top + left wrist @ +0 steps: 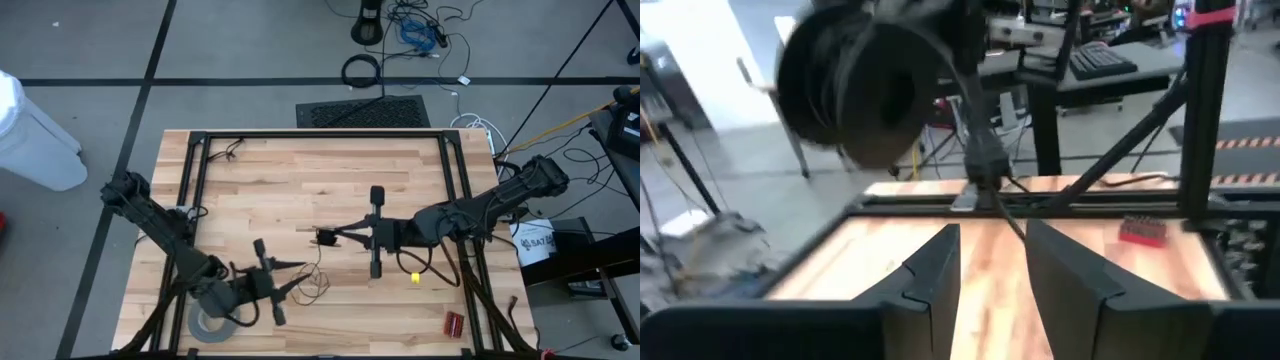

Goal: Coil cords
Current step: Uncoil the black wire from the spool

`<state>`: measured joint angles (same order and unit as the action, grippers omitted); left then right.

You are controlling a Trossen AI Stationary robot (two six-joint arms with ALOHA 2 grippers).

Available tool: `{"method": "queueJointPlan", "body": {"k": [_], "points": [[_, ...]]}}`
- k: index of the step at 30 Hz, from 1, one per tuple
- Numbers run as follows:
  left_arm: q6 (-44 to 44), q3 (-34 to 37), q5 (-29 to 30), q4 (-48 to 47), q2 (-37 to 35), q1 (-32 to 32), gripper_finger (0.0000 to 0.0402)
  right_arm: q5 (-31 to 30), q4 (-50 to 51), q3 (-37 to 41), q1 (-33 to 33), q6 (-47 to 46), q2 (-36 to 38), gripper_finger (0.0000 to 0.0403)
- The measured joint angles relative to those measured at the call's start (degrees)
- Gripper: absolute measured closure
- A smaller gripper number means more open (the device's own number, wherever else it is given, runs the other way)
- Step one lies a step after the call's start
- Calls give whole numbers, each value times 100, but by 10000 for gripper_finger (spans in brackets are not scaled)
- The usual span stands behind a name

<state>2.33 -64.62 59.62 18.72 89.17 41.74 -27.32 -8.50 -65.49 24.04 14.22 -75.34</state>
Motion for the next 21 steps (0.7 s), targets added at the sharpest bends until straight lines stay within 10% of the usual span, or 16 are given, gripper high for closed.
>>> {"method": "queueJointPlan", "body": {"k": [11, 21], "points": [[-938, 0, 140, -55, 326, -197, 150, 17, 472, 0, -272, -30, 176, 403], [-305, 0, 423, 585, 328, -499, 143, 18, 1063, 0, -373, -480, 176, 403]]}}
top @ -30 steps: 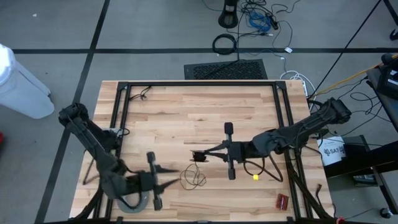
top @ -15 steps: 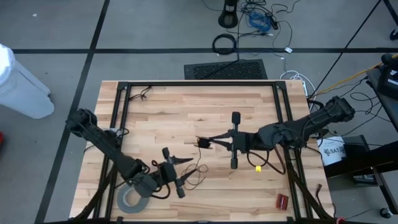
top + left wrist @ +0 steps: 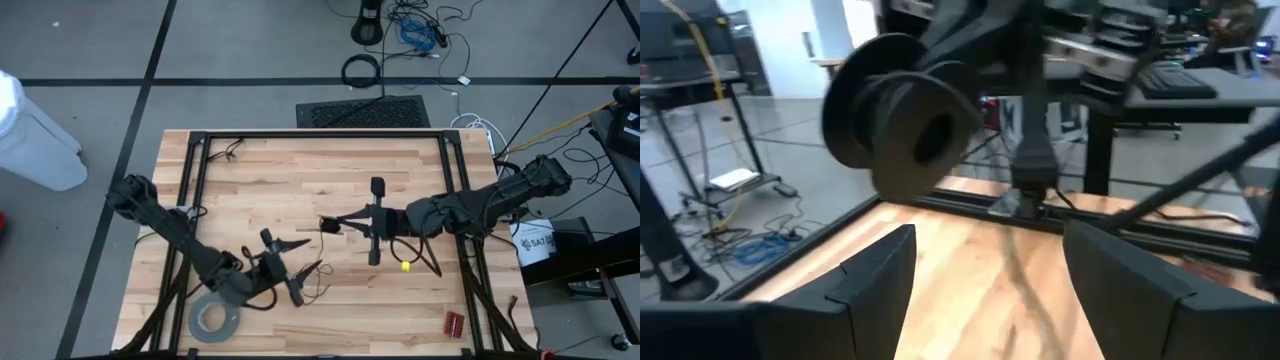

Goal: Coil cords
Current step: Uncoil the black wire from the spool

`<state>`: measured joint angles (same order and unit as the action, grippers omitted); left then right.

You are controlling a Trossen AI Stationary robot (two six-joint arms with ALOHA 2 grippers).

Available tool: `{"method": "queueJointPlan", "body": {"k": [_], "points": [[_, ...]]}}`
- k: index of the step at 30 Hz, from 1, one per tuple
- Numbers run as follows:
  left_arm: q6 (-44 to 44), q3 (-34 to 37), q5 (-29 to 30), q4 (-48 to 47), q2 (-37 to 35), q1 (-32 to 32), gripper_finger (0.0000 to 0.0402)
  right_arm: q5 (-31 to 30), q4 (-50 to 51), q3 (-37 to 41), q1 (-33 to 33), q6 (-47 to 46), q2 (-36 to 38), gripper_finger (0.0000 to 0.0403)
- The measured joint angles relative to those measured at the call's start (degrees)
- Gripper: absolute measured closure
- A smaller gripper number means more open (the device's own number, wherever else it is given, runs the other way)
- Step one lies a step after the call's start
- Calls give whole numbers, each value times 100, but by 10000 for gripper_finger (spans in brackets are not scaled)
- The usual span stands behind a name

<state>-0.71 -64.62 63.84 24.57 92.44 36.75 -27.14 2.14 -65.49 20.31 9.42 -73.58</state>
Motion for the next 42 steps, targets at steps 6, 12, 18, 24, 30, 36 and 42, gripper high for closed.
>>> {"method": "queueJointPlan", "body": {"k": [6, 12, 18, 24, 30, 36, 42], "points": [[-43, 0, -435, -55, 0, -252, 144, -3, -49, 0, 86, -244, -59, 403], [308, -2, -384, -212, 0, -210, 198, -7, -78, 0, 119, -280, -68, 403], [910, -2, -198, -326, -99, 9, 354, 0, -144, 0, 119, -415, -68, 403], [2066, -4, 1065, -582, -563, 401, 390, 7, -144, 0, 189, -729, -68, 403], [2351, -4, 1796, -1201, -1205, 876, 399, 22, -151, 0, 329, -833, -68, 403], [1519, -4, 1055, -2215, -1618, 1206, 400, 20, -276, 0, 545, -975, -68, 403], [268, -4, -433, -3100, -1751, 1200, 370, 26, -497, 0, 718, -894, -68, 403]]}}
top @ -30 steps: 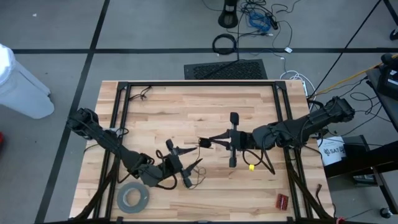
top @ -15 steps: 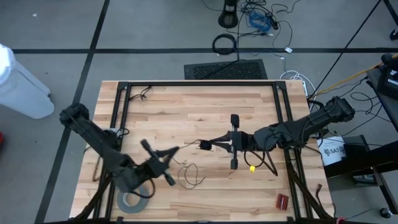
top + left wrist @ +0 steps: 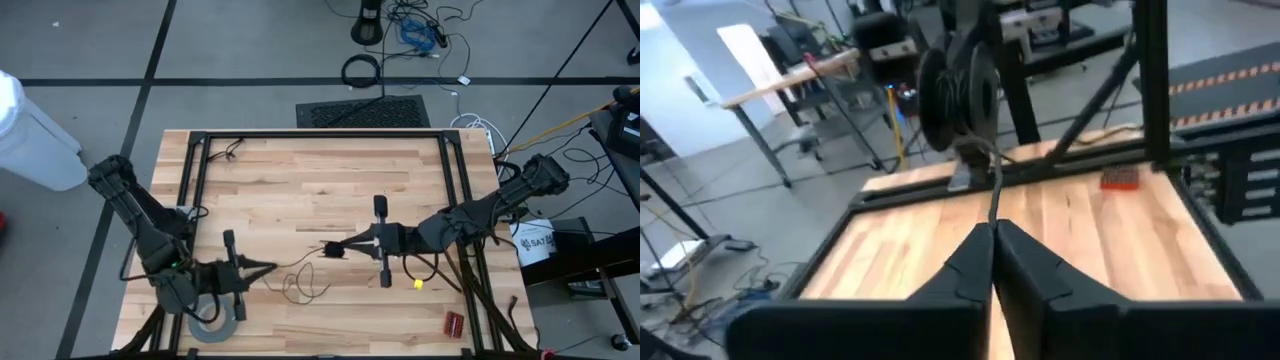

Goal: Coil cords
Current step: Uncoil the black wire from the spool

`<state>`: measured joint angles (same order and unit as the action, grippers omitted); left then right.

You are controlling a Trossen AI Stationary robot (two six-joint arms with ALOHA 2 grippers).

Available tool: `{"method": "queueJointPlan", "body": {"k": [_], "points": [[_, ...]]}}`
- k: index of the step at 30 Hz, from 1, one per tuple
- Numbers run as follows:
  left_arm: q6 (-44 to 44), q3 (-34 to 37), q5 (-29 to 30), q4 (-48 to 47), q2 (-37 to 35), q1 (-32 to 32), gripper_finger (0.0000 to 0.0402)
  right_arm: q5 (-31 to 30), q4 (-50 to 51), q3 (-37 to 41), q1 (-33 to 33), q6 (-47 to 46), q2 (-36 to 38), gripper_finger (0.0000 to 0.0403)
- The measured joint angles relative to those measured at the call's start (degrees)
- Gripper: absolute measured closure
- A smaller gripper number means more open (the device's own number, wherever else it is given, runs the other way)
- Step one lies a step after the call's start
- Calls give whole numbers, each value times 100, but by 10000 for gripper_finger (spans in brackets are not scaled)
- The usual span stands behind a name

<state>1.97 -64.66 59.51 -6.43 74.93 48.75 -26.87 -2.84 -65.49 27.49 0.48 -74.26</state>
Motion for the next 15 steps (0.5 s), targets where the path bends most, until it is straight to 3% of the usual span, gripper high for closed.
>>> {"method": "queueJointPlan", "body": {"k": [7, 11, 15], "points": [[789, 0, -241, -462, -155, -64, 277, -8, 114, 0, 0, -17, -1, 403], [746, 0, -214, -599, -332, -176, 242, -23, 92, 0, -43, 49, 0, 403], [1081, 0, 369, -595, -414, -338, 229, -35, 99, 0, -115, 157, -1, 403]]}}
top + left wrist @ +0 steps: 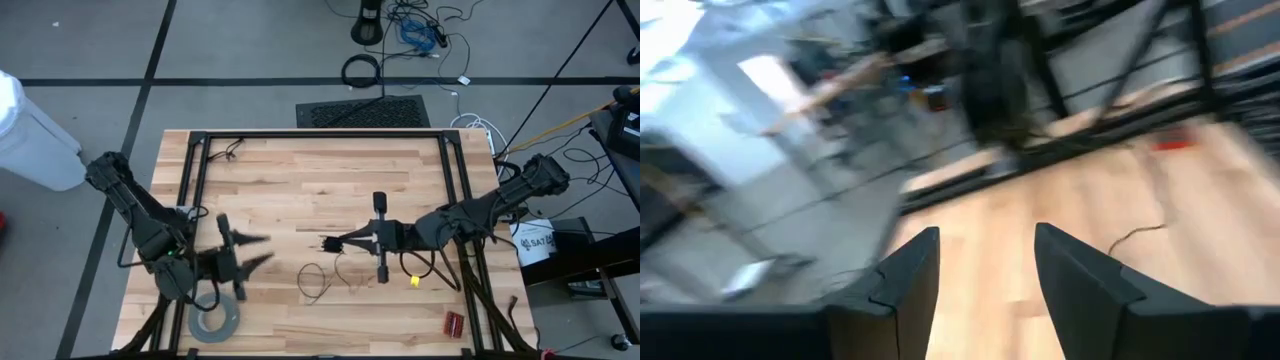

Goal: Coil cords
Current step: Uncoil the black wire from the spool

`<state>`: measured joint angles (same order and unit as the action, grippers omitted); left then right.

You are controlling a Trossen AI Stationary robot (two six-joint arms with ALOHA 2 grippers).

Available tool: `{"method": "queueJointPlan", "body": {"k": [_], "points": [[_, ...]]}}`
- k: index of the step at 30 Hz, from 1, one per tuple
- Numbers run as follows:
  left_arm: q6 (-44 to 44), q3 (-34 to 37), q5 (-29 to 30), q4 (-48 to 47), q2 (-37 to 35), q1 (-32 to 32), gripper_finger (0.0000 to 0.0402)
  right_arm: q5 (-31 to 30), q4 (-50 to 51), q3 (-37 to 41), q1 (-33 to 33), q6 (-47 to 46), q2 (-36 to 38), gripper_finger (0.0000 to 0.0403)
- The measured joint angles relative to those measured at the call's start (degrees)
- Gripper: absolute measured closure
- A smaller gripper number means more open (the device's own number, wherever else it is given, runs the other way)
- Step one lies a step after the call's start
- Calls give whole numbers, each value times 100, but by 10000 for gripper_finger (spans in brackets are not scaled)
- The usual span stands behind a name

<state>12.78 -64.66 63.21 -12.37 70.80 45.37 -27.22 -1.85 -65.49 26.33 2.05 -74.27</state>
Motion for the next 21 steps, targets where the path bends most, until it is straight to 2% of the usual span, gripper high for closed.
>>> {"method": "queueJointPlan", "body": {"k": [3, 4, 6, 10, 14, 17, 21], "points": [[295, 0, 747, -6, -61, -276, 229, -14, 2, 0, -13, 95, 1, 403], [305, 0, 731, -61, -93, -402, 228, -12, 0, 0, -16, 149, 1, 403], [275, 57, 236, -84, -188, -712, 228, 0, 1, 0, -35, 275, 1, 403], [943, 314, -1311, 609, -327, -1654, 228, 13, 7, 0, -91, 448, 1, 403], [1657, 323, -3306, 1299, -575, -2729, 228, 19, 103, 0, -151, 437, 1, 403], [1631, 319, -4787, 1147, -899, -3673, 228, 26, 162, 0, -193, 440, 1, 403], [911, 319, -6899, 237, -1162, -4876, 228, 34, 296, 0, -297, 441, 1, 403]]}}
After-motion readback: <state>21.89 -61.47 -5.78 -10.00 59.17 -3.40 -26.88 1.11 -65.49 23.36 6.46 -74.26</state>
